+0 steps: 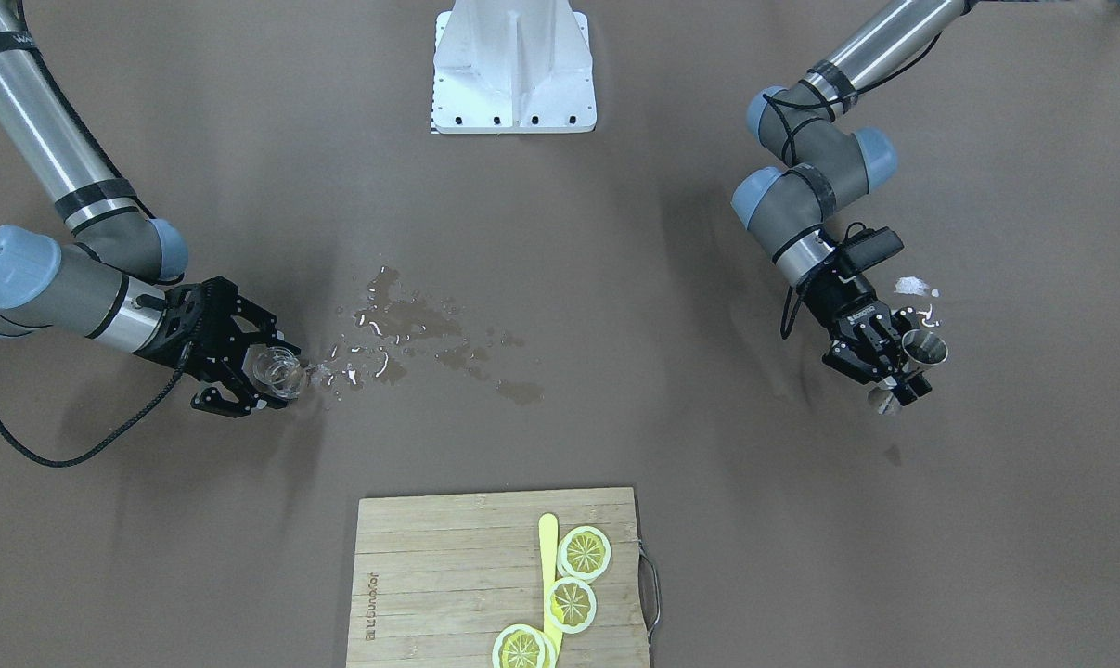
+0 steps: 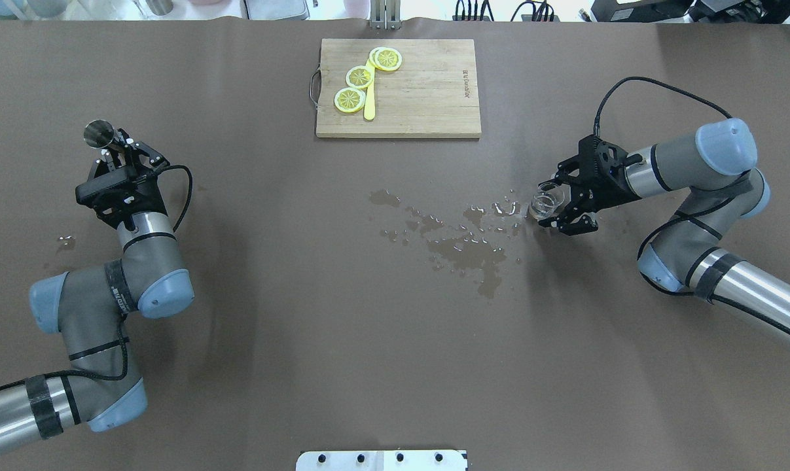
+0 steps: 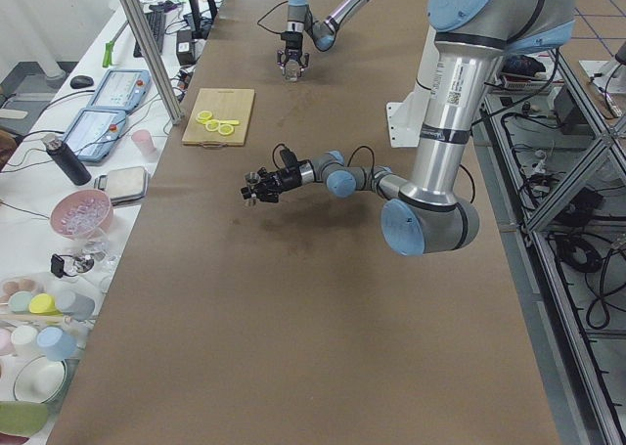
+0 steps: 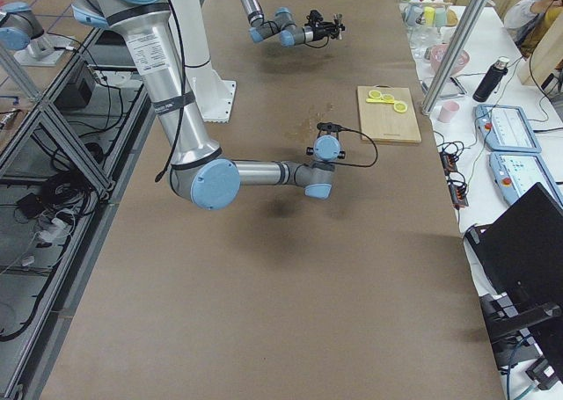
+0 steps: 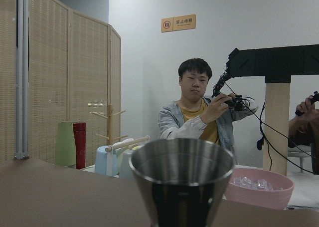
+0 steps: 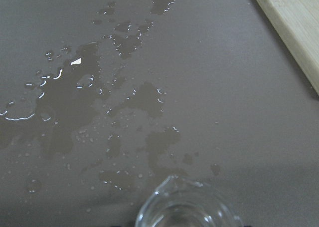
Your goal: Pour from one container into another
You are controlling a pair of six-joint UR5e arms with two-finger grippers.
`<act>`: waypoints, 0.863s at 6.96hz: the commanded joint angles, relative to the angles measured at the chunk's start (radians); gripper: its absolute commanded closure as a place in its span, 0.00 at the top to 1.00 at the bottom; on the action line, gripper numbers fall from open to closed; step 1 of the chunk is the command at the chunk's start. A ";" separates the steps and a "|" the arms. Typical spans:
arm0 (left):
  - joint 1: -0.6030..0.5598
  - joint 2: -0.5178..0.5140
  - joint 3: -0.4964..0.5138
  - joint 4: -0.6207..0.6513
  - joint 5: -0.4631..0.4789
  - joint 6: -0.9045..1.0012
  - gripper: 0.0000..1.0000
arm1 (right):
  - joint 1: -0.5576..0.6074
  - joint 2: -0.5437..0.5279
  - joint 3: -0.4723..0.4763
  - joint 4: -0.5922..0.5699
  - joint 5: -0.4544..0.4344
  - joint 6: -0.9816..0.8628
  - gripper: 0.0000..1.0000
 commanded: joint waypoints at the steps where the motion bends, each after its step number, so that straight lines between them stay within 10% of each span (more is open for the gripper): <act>1: 0.016 0.001 0.002 0.074 0.027 -0.078 0.00 | -0.001 -0.001 -0.001 0.000 0.000 0.000 1.00; 6: 0.072 0.001 0.009 0.122 0.032 -0.169 0.00 | 0.005 0.015 0.023 0.003 0.006 0.056 1.00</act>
